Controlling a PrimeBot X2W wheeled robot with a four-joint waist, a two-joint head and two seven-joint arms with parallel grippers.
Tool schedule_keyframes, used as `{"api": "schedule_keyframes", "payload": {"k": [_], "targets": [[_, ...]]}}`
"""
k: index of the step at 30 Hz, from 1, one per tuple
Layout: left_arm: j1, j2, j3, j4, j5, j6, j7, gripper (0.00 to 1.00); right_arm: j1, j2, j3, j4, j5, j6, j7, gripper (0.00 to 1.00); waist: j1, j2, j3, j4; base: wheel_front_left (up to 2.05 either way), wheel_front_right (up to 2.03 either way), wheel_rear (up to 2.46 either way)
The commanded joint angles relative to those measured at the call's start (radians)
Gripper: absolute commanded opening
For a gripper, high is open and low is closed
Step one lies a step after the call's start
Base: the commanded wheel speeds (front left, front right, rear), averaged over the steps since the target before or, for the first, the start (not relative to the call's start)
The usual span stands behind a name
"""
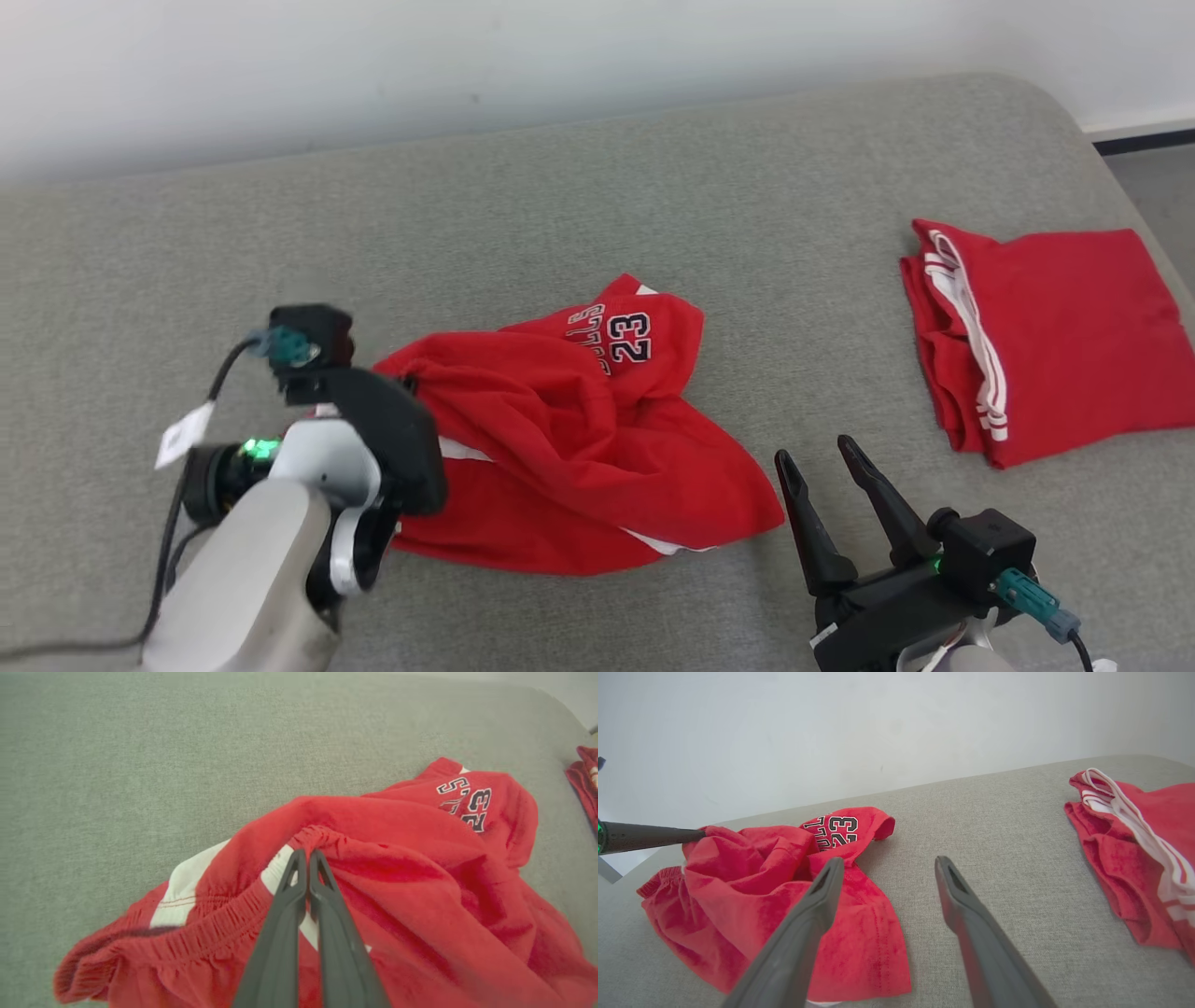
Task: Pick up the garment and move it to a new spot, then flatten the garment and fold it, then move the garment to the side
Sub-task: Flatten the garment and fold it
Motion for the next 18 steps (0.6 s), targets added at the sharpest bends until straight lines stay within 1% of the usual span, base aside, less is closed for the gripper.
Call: {"api": "schedule_keyframes", "payload": {"k": [1,5,10,13,18], "targets": [[0.044,0.003,0.021,-0.021,-0.024,0.014,-0.029,0.00,0.012,-0.004,-0.003,-0.002,-0.009,-0.003,-0.001,1.00,-0.0001,-0.0001,-0.006,0.024,0.00,0.00,0.00],[0.161,0.006,0.081,-0.116,-0.050,0.055,-0.121,0.00,0.019,-0.009,-0.011,-0.006,-0.009,-0.003,-0.001,1.00,-0.0001,-0.0001,-0.015,0.059,0.00,0.00,0.00],[0.313,-0.018,0.159,-0.217,-0.092,0.093,-0.248,0.00,0.027,-0.014,-0.010,-0.004,-0.014,-0.003,-0.001,1.00,-0.0001,-0.0001,-0.028,0.094,0.00,0.00,0.00],[0.381,-0.030,0.181,-0.237,-0.103,0.103,-0.307,0.00,0.026,-0.016,-0.005,-0.003,-0.012,-0.003,-0.001,1.00,-0.0001,-0.0001,-0.033,0.104,0.00,0.00,0.00],[0.457,-0.053,0.205,-0.227,-0.100,0.125,-0.388,0.00,0.019,-0.019,0.003,0.002,-0.004,-0.003,-0.001,1.00,-0.0001,-0.0001,-0.038,0.108,0.00,0.00,0.00]]}}
